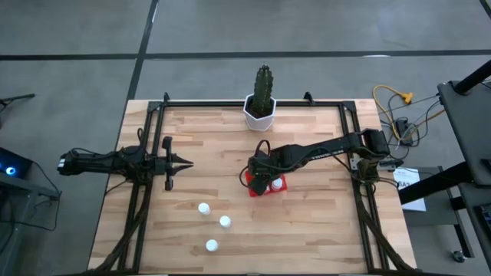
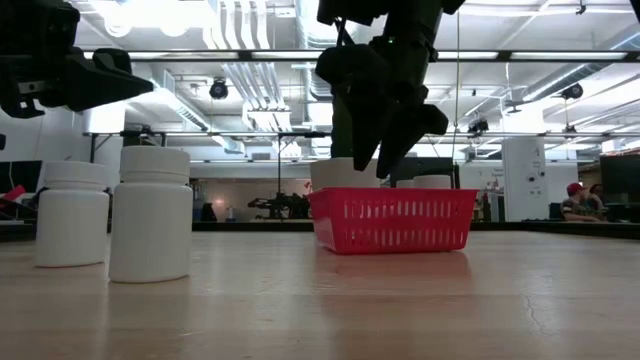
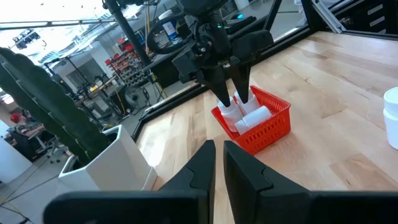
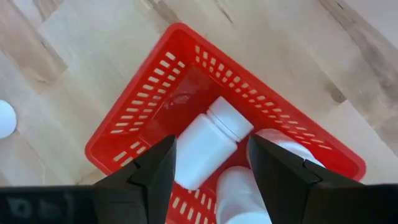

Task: Pick and place pill bottles into a basket
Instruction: Put the white pill bottle into the red bin

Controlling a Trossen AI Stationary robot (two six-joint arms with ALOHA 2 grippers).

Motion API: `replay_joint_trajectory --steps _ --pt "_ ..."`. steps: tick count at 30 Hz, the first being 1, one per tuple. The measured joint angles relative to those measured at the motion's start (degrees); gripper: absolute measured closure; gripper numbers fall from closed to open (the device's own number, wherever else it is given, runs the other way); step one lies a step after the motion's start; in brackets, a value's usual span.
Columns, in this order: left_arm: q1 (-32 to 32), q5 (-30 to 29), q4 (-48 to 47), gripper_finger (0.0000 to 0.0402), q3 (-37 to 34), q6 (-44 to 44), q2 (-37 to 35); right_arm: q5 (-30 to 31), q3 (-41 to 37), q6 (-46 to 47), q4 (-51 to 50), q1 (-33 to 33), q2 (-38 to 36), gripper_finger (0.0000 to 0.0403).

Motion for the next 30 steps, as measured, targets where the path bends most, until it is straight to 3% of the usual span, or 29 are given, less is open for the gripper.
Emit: replay_joint_trajectory --steps 7,14,20,30 --pt "0.00 0.00 -0.01 0.0387 0.00 0.00 0.01 0.03 1.05 1.30 -2.14 0.19 0.24 0.0211" --pt "0.00 0.00 -0.03 0.0387 -0.04 0.02 0.27 0.18 13.83 -0.11 -12.16 0.78 10.04 0.0211" --pt "0.00 -0.01 0.03 0.0387 -0.04 0.02 0.99 4.53 21.63 2.49 -18.26 0.74 11.80 0.0211" --pt "0.00 0.00 -0.04 0.0387 -0.04 0.00 1.01 6.81 22.29 7.79 -18.50 2.49 11.78 0.0211"
